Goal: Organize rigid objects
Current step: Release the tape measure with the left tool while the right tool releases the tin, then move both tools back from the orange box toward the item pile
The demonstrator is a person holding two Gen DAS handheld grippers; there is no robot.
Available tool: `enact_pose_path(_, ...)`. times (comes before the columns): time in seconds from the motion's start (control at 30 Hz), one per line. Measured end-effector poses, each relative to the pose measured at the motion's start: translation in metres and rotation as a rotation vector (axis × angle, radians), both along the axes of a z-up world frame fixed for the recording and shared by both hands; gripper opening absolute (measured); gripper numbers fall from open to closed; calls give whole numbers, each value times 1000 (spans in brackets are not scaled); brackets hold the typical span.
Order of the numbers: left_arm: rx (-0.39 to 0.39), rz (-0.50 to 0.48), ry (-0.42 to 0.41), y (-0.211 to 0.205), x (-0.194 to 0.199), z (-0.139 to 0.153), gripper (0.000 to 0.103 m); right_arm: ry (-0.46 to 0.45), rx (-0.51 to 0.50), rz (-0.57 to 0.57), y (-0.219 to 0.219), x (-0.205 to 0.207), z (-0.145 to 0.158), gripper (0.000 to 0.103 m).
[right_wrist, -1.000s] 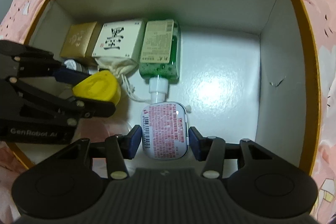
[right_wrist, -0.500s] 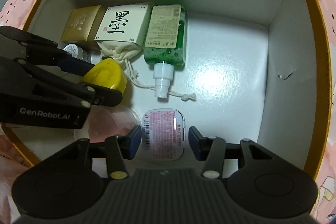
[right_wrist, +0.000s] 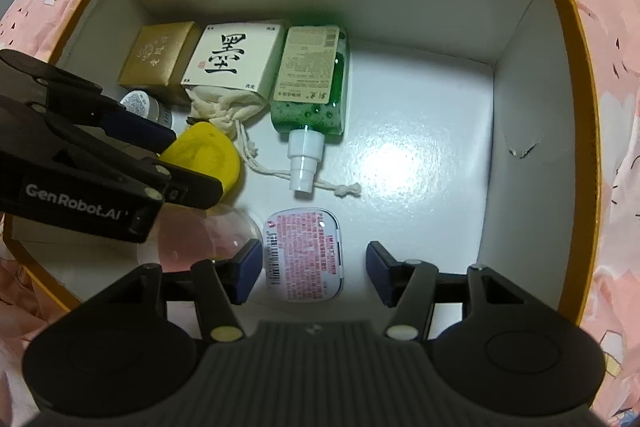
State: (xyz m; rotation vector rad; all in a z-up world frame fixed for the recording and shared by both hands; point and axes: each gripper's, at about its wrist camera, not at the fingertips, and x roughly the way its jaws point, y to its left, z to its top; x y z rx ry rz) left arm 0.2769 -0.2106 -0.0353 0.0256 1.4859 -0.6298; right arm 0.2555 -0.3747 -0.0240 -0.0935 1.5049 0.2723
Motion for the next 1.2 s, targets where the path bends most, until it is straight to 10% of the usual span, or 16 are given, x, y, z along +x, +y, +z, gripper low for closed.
enact_pose_path(0.07,26,-16,-28,1,-2,5,35,-8,-1,5,0,-1,4,58)
enact_pose_path(0.17,44,-12,-23,3,0,1,28,-21,-4,12,2,-2,8,58)
enact_pose_path(0.53,-15,36,15,12,2,-8,24,-49,-43,22,6,-8,16,56)
enact_pose_path(1.2,-41,-116,-356,74,-44,91,23,-230,62,99,58,-21,77,56)
